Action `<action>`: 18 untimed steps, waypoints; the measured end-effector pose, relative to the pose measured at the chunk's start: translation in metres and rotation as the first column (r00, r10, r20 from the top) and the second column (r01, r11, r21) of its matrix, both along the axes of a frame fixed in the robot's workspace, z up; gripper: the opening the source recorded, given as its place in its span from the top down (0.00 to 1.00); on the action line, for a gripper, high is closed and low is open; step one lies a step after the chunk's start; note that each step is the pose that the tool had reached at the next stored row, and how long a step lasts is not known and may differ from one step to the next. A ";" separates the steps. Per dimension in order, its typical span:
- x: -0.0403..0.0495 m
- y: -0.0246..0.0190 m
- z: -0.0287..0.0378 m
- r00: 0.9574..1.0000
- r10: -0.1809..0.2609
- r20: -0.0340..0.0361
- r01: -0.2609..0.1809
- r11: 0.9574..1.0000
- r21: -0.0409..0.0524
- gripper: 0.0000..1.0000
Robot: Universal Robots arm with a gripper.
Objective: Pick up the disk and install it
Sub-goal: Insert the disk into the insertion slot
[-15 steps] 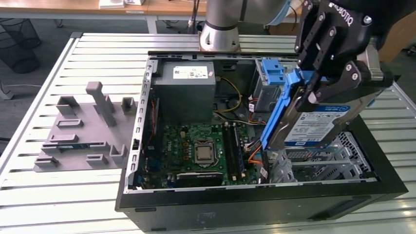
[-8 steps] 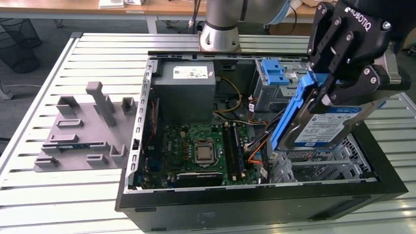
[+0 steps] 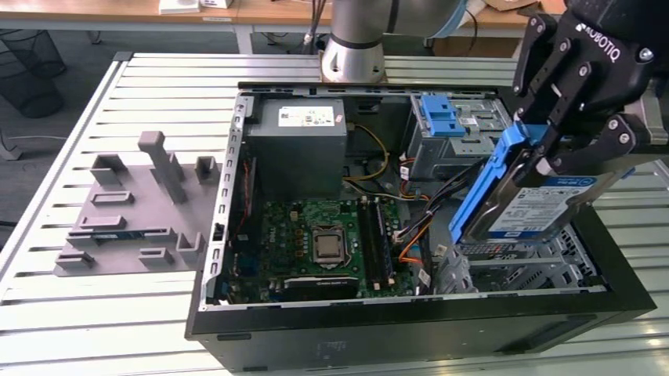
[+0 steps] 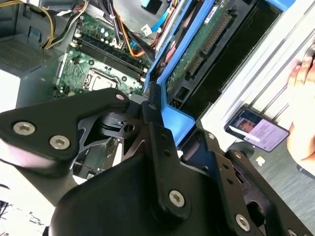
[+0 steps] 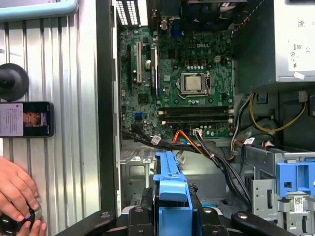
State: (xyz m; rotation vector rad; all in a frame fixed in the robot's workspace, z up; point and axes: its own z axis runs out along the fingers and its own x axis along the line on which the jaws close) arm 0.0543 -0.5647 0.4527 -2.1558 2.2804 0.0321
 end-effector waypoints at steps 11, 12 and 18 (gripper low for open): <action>0.0116 -0.0001 -0.0076 1.000 0.000 0.000 0.000 1.000 0.000 0.64; 0.0126 -0.0001 -0.0083 1.000 0.000 0.000 0.000 1.000 0.000 0.64; 0.0157 -0.0013 -0.0135 1.000 0.003 0.000 -0.003 1.000 0.000 0.64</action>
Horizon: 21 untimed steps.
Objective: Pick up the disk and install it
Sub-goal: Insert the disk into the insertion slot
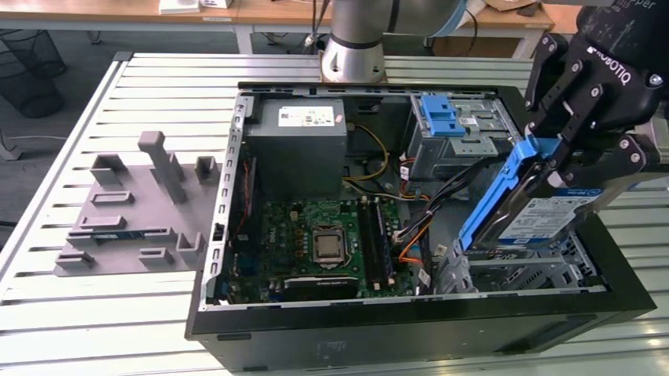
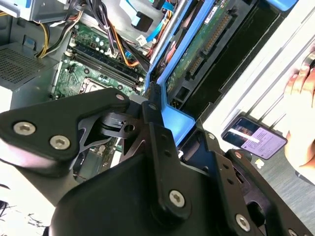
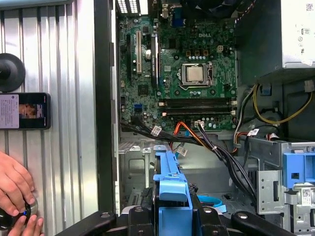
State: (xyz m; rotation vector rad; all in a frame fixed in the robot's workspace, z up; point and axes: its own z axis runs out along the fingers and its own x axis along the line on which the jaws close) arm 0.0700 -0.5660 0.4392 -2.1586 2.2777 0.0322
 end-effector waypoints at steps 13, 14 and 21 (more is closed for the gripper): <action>0.0001 -0.0028 -0.0074 1.000 0.009 0.000 -0.009 1.000 -0.001 0.64; 0.0001 -0.0029 -0.0077 1.000 0.009 0.000 -0.009 1.000 0.000 0.64; 0.0000 -0.0028 -0.0079 1.000 0.009 0.000 -0.009 1.000 0.000 0.64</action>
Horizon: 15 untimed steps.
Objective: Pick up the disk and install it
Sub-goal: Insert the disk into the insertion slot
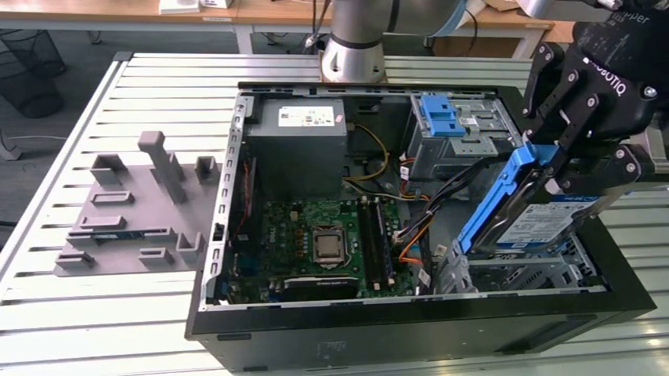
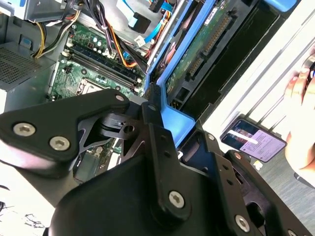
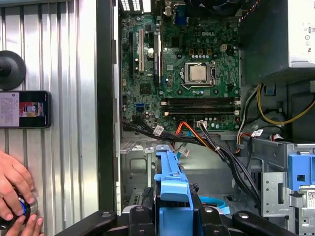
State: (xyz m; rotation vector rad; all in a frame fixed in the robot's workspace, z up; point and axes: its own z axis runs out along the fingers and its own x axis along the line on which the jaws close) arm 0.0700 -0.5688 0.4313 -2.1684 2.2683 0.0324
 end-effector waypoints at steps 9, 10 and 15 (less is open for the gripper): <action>-0.0001 0.0002 0.0065 1.000 0.016 0.000 -0.016 1.000 0.001 0.64; 0.0000 0.0002 0.0065 1.000 0.022 0.000 -0.022 1.000 0.000 0.64; 0.0000 0.0002 0.0027 1.000 0.020 0.000 -0.020 1.000 0.000 0.64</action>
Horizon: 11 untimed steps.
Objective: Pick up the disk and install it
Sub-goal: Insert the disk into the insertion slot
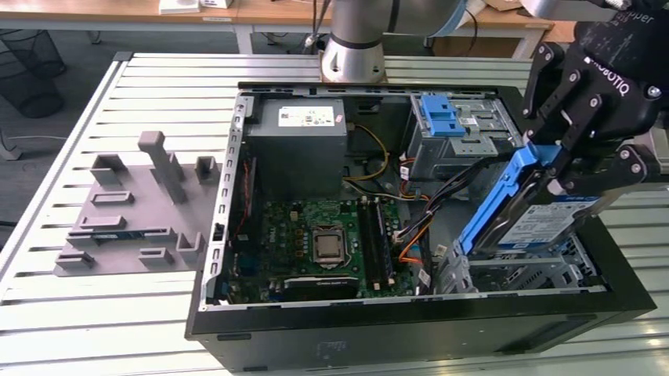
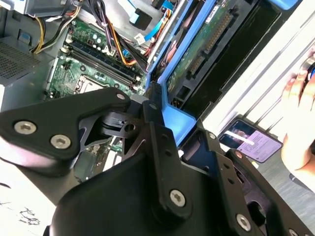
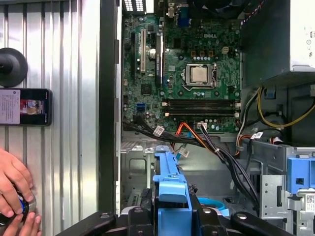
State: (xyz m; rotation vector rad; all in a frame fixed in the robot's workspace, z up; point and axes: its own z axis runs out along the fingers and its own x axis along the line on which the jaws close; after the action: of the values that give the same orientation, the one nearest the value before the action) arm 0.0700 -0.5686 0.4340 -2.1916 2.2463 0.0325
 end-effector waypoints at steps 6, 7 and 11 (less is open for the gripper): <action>0.0001 -0.0003 -0.0054 1.000 -0.027 0.000 0.027 1.000 0.000 0.64; 0.0001 -0.0002 -0.0057 1.000 -0.027 0.000 0.027 1.000 0.000 0.64; 0.0001 -0.0003 -0.0058 1.000 -0.027 0.000 0.027 1.000 0.000 0.64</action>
State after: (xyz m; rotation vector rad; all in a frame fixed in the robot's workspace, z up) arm 0.0701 -0.5689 0.4281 -2.1604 2.2757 0.0325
